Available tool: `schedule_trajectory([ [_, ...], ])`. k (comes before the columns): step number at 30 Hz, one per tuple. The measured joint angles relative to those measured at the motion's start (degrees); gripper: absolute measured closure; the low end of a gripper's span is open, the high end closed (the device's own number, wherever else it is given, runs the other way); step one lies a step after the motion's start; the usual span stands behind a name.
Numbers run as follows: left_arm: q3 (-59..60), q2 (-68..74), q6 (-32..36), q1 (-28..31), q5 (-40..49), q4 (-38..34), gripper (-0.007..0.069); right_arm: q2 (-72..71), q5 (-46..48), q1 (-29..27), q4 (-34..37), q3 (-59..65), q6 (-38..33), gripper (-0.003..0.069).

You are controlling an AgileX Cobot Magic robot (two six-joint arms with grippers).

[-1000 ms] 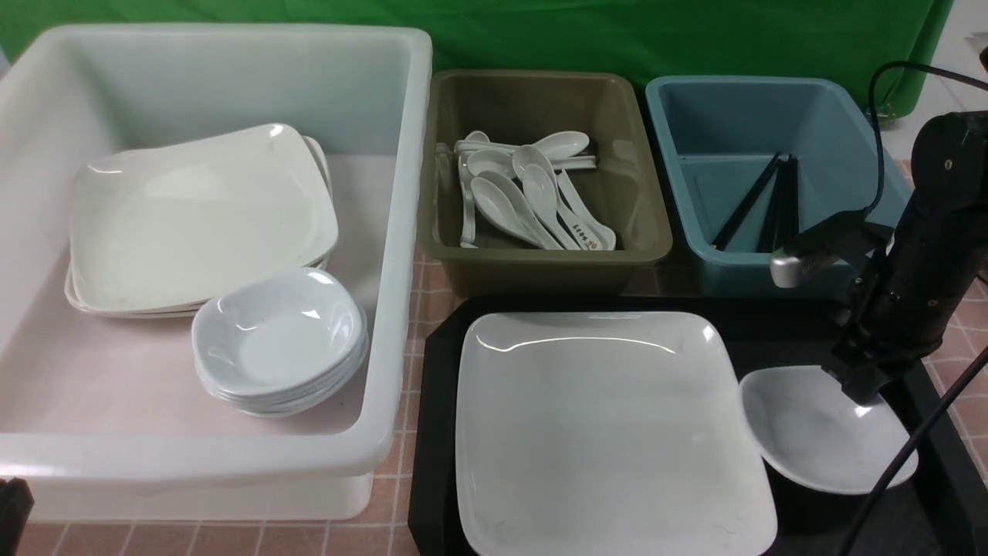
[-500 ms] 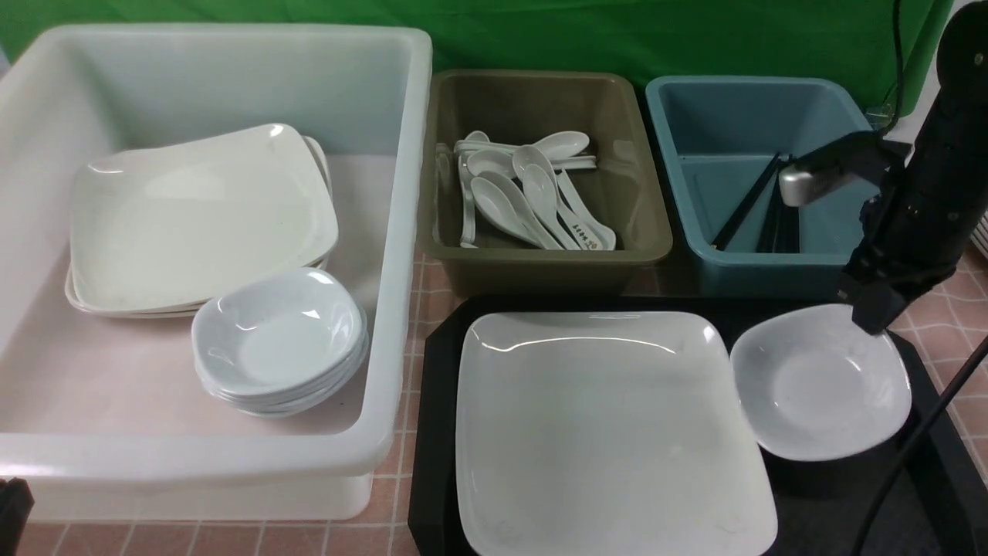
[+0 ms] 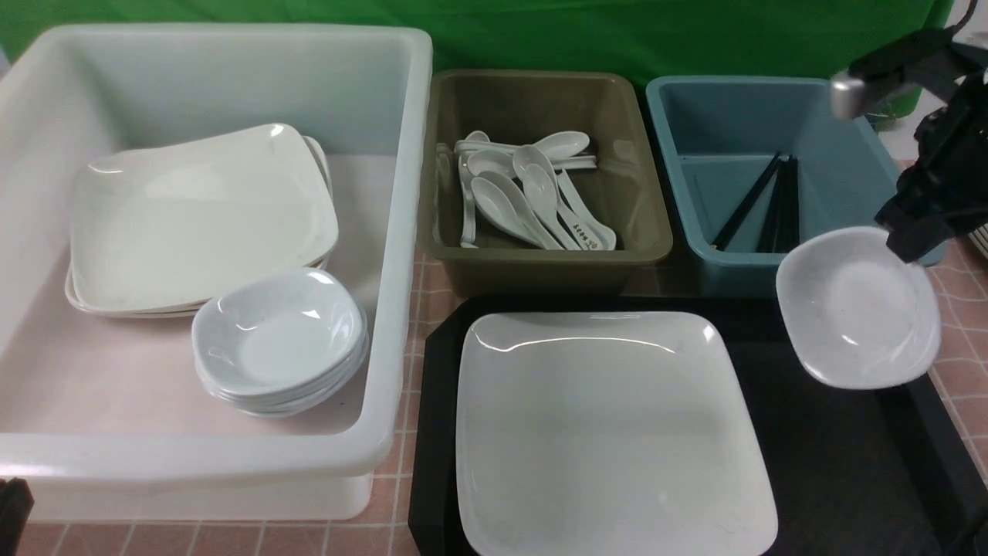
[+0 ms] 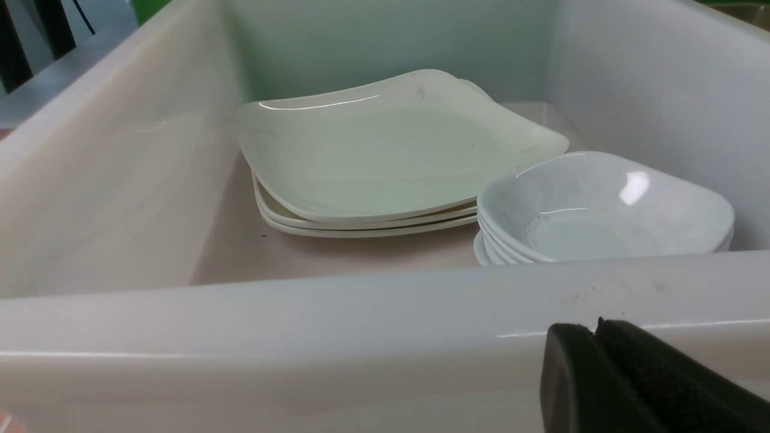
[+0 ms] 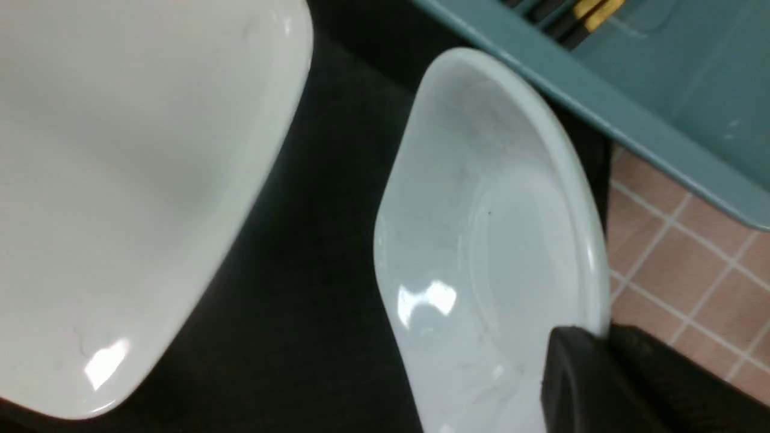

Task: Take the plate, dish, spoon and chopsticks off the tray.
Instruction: Use the right arm to put the small plate into the large storage box on the left

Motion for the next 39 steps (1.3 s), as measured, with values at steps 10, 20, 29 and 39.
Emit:
schedule_trajectory([
  [10,0.00,0.00,0.00,0.00,0.00,0.00,0.0603,-7.75,0.11,0.00,10.81,-2.01,0.17,0.0577],
  [20,0.00,0.00,0.00,0.00,0.00,0.00,0.0603,-9.13,0.00,3.77,43.26,-7.42,2.30,0.0580],
  [29,0.00,0.00,0.00,0.00,0.00,0.00,0.0603,0.76,-7.45,21.60,47.25,-8.25,3.39,0.0580],
  [39,0.00,0.00,0.00,0.00,0.00,0.00,0.0603,20.46,-14.65,30.69,47.19,-23.41,5.26,0.0580],
])
